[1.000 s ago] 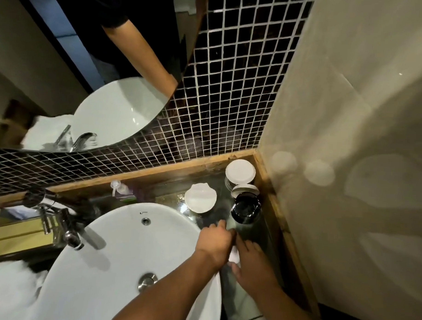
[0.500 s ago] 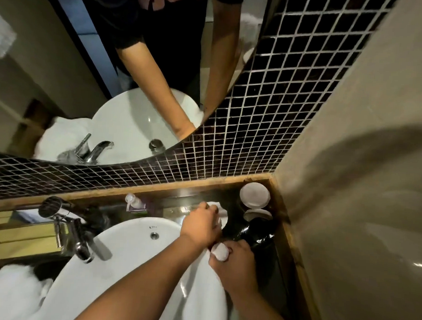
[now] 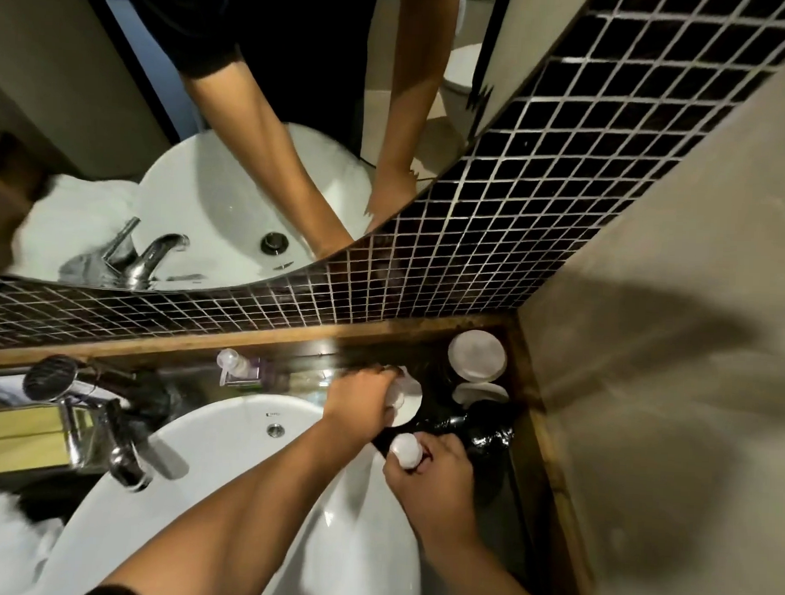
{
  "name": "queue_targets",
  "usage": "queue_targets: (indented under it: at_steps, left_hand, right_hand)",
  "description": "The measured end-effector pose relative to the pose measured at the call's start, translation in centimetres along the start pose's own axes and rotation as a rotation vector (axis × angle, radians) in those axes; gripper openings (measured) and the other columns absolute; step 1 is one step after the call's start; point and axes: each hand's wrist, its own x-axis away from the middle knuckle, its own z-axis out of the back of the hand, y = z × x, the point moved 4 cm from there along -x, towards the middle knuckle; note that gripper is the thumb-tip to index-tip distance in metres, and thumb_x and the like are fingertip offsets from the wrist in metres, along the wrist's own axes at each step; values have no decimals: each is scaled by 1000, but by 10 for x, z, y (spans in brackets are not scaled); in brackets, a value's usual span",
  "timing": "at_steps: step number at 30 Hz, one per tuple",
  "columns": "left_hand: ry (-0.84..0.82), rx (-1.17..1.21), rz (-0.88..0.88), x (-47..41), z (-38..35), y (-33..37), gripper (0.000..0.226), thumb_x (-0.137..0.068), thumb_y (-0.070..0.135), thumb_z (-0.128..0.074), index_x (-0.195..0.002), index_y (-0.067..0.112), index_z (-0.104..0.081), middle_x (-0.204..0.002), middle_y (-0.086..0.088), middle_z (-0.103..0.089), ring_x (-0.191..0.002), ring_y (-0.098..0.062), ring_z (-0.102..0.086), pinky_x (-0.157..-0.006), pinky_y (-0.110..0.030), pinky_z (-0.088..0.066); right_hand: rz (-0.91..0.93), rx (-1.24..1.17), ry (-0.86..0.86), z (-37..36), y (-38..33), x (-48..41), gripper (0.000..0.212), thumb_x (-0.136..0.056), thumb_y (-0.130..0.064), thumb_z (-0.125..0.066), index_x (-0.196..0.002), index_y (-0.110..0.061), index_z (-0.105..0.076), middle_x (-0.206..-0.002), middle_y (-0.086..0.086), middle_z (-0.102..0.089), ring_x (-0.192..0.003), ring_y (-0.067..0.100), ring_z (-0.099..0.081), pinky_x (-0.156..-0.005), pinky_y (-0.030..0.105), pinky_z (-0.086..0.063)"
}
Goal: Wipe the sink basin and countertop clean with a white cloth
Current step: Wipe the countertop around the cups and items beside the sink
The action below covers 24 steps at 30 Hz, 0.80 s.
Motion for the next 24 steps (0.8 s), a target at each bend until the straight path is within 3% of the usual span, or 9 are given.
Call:
queue_targets:
  at_steps: [4,6,8,10,12,15,20,24]
  left_hand:
    - [76,64,-63,14,6,-16,51,-77,39,-73,-126,35,-59,-121,8,-66,-108,-22,-59,-80,-32,-47]
    - [119,83,-86,24,8,-28,37,-81,40,-69,-118,34,-64,-116,8,-66,-107,-21,-58,-82,-33,-48]
    - [166,109,-88,33,8,-40,26,-84,42,-63,-108,34,-67,-110,8,-66,-104,-19,-57,-82,-34,-48]
    - [203,136,-74,39,10,-49,21,-80,39,-61,-99,33,-68,-103,10,-66,-102,-16,-56,-84,-35,-45]
    - [241,170,-65,43,15,-56,17,-75,38,-63,-89,31,-68,-98,12,-66,-99,-15,-56,-86,-35,-43]
    - [297,200,-52,47,15,-63,15,-71,38,-66,-81,28,-69,-93,10,-68,-96,-15,-58,-86,-31,-39]
    - [336,222,-47,47,6,-63,12,-70,35,-67,-78,26,-70,-87,9,-68,-90,-19,-61,-87,-36,-42]
    - [327,222,-53,46,2,-59,12,-72,32,-65,-81,26,-71,-88,8,-69,-89,-21,-60,-84,-37,-43]
  right_hand:
    - [10,16,-41,-4,-15,-9,33,-72,-41,-74,-100,-22,-73,-95,-2,-56,-74,17,-61,-65,18,-46]
    - [45,13,-68,-9,-26,-17,38,-73,-45,-71,-104,-23,-71,-98,-2,-53,-80,20,-62,-72,30,-53]
    - [69,12,-82,-12,-37,-30,36,-76,-41,-74,-104,-20,-71,-99,-2,-51,-81,20,-59,-78,35,-54]
    - [80,22,-75,-14,-44,-45,34,-77,-34,-79,-103,-14,-72,-98,2,-54,-81,20,-57,-81,32,-50]
    - [105,60,-32,-17,-48,-59,37,-75,-36,-82,-100,-10,-75,-94,11,-62,-82,27,-62,-77,33,-52]
    - [100,178,-31,-29,-52,-69,36,-80,-49,-68,-91,-15,-75,-87,14,-66,-74,32,-66,-67,29,-51]
    - [187,351,-13,-39,-63,-69,18,-80,-29,-77,-77,-12,-73,-77,18,-65,-58,38,-65,-52,28,-46]
    - [158,362,-47,-41,-55,-72,28,-71,-32,-81,-86,-10,-73,-88,17,-64,-63,36,-66,-57,24,-40]
